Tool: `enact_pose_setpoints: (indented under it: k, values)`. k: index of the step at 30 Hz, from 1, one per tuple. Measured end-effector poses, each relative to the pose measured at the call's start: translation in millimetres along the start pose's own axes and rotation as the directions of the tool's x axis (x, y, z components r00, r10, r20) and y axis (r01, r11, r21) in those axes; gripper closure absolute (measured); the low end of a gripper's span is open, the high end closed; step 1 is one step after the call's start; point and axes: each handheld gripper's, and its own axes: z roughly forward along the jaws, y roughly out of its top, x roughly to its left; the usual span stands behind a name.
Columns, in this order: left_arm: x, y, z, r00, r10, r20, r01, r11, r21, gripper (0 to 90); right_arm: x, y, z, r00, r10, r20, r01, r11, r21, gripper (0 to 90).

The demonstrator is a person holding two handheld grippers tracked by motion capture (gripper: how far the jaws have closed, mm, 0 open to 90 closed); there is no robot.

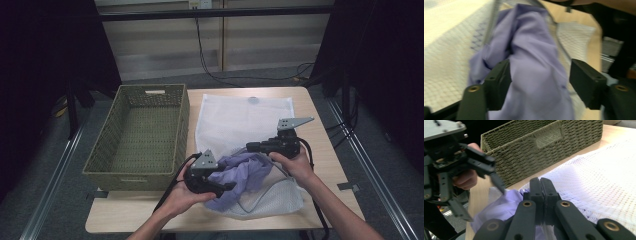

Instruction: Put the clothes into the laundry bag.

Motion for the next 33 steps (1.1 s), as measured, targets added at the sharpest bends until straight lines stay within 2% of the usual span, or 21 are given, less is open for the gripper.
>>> enact_pose_setpoints:
  k: [3,6,10,12,14,15,16,17,19,20,21,22,23,24,25,26,28,29,30,32,33]
  values:
    - [-4.9,-9.6,-5.9,0.9998,0.012,0.013,-0.012,0.9997,0.019,38.4,-0.7,-0.4,0.2,1.0,0.002,0.001,-0.002,1.0,-0.002,89.7]
    - [-8.5,-21.3,-5.7,0.9997,0.021,0.014,-0.022,0.998,0.06,39.1,-1.3,-1.5,0.2,1.0,0.009,-0.003,-0.009,1.0,-0.003,89.7]
    - [-11.5,-33.2,-1.1,0.9996,0.014,0.025,-0.016,0.9952,0.097,34.3,-1.6,-3.3,2.8,0.9999,0.013,-0.006,-0.013,0.9999,0.006,89.7]
    - [-13.1,-37.9,3.5,0.9978,0.012,0.065,-0.02,0.993,0.117,32.5,-1.3,-3.2,2.9,0.9999,0.012,-0.005,-0.012,0.9999,0.006,89.7]
    - [-14.8,-40.7,8.5,0.9985,0.02,0.051,-0.028,0.9888,0.147,29.9,-1.0,-3.1,3.0,0.9999,0.01,-0.006,-0.01,0.9999,0.005,89.7]
    - [-12.8,-41.8,10.7,0.9978,0.025,0.061,-0.035,0.9866,0.16,28.1,-0.9,-3.2,3.0,0.9999,0.01,-0.007,-0.01,0.9999,0.005,89.7]
    - [-12.4,-43.0,13.2,0.9986,0.01,0.052,-0.019,0.9859,0.166,27.2,-0.7,-3.2,3.1,0.9999,0.01,-0.007,-0.01,0.9999,0.005,89.7]
    - [-11.0,-43.9,15.2,0.9989,0.014,0.045,-0.022,0.9834,0.18,27.2,-0.5,-3.3,3.1,0.9999,0.008,-0.009,-0.008,0.9999,0.007,89.8]
    - [-9.0,-46.5,19.7,0.9989,0.032,0.035,-0.039,0.9754,0.217,27.8,-0.1,-3.3,3.4,0.9999,0.009,-0.012,-0.009,0.9999,0.007,89.7]
    - [-9.1,-48.0,23.4,0.9987,0.042,0.028,-0.047,0.9743,0.22,29.9,0.0,-3.4,3.5,0.9999,0.008,-0.011,-0.008,0.9999,0.007,89.7]
    - [-8.5,-46.7,22.5,0.9981,0.059,0.017,-0.061,0.9701,0.235,45.3,0.1,-3.4,3.7,0.9999,0.009,-0.011,-0.009,0.9999,0.007,89.7]
    - [-8.5,-46.7,22.5,0.9981,0.059,0.017,-0.061,0.9701,0.235,54.3,0.1,-3.4,3.7,0.9999,0.009,-0.011,-0.009,0.9999,0.007,89.7]
    - [-8.3,-46.5,23.3,0.9989,0.04,0.023,-0.044,0.9772,0.207,54.3,0.1,-3.3,3.6,0.9999,0.008,-0.011,-0.008,0.9999,0.007,89.7]
    - [-6.3,-45.1,24.4,0.9988,0.045,0.018,-0.048,0.976,0.213,67.9,0.0,-3.0,3.2,0.9999,0.006,-0.011,-0.006,1.0,0.008,89.7]
    - [-6.3,-45.1,24.4,0.9988,0.045,0.018,-0.048,0.976,0.213,73.1,0.1,-2.8,3.1,0.9999,0.009,-0.01,-0.009,0.9999,0.007,89.7]
    - [-5.6,-44.1,24.6,0.999,0.039,0.021,-0.043,0.9744,0.221,73.1,0.1,-2.8,3.1,0.9999,0.009,-0.01,-0.009,0.9999,0.007,89.7]
    - [-4.7,-40.0,26.0,0.999,0.042,0.015,-0.044,0.9753,0.217,78.7,0.2,-2.1,2.8,1.0,0.009,-0.005,-0.008,1.0,0.003,89.7]
    - [-4.1,-38.5,26.5,0.9987,0.045,0.023,-0.049,0.9783,0.201,79.8,0.5,-1.6,2.6,0.9999,0.01,-0.004,-0.01,1.0,0.001,89.8]
    - [-5.4,-34.2,27.1,0.9996,0.022,0.016,-0.024,0.9839,0.177,80.5,1.5,-0.8,2.6,1.0,0.005,-0.007,-0.005,1.0,0.0,89.8]
    - [-5.7,-26.5,27.5,0.9993,0.007,0.037,-0.012,0.9894,0.144,80.8,1.7,-0.6,2.8,1.0,0.002,-0.009,-0.002,1.0,0.0,89.8]
    - [-6.3,-21.4,28.1,0.9991,0.017,0.039,-0.022,0.991,0.132,81.1,2.1,-0.3,3.1,0.9999,0.001,-0.011,-0.001,1.0,0.0,89.8]
